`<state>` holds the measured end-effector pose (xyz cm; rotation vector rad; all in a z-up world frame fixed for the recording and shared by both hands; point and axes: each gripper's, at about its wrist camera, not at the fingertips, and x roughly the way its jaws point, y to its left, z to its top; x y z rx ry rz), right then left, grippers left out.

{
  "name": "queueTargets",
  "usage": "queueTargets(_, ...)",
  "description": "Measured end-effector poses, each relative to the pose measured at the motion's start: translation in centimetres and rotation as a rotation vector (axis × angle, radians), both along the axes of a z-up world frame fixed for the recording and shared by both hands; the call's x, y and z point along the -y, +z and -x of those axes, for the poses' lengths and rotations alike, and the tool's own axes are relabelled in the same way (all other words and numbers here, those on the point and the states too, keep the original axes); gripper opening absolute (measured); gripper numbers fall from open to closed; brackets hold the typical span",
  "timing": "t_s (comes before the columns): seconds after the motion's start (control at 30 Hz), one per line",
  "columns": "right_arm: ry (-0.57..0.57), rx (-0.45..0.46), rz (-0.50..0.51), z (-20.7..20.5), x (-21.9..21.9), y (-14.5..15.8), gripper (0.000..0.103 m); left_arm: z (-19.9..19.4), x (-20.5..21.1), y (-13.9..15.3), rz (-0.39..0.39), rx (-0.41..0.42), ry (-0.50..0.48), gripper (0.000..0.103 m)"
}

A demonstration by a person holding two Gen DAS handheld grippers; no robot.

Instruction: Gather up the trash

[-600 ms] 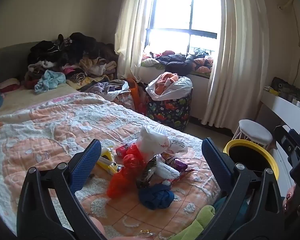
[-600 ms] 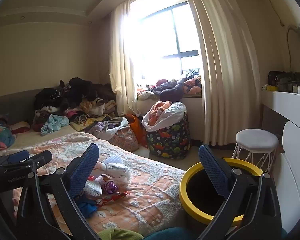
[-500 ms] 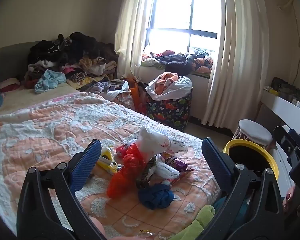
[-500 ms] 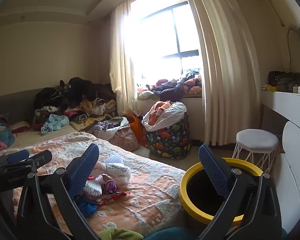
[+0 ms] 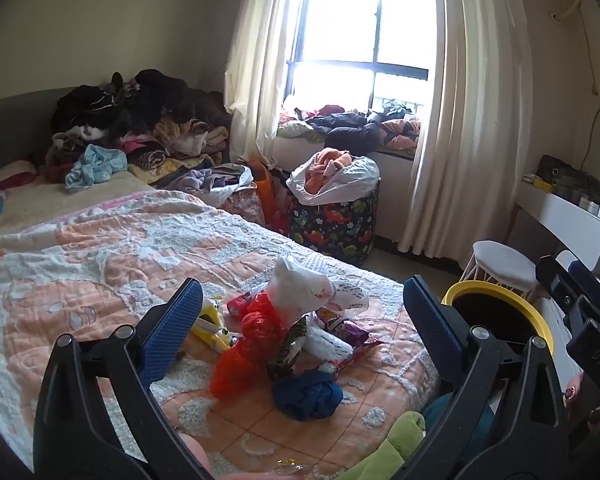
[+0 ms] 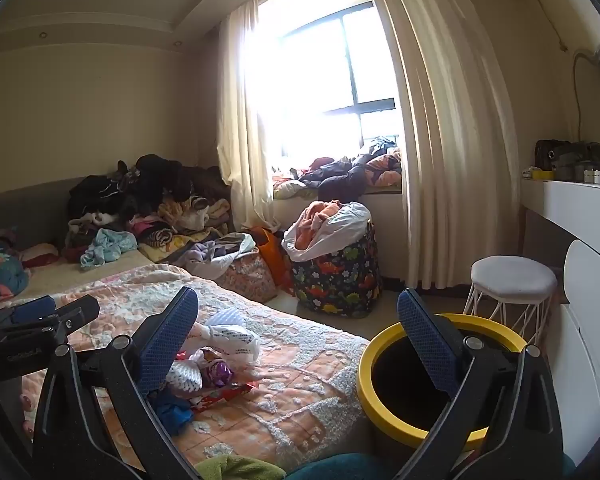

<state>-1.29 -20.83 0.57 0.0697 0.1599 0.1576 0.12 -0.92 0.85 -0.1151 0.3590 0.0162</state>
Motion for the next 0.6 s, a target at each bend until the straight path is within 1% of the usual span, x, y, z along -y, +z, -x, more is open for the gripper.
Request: queueTargets(0.6,-0.001,0.002,-0.003,0.12,0.06,0.03,0.097,0.21,-0.13,-0.11,0.0,0.006,-0.001,0.092)
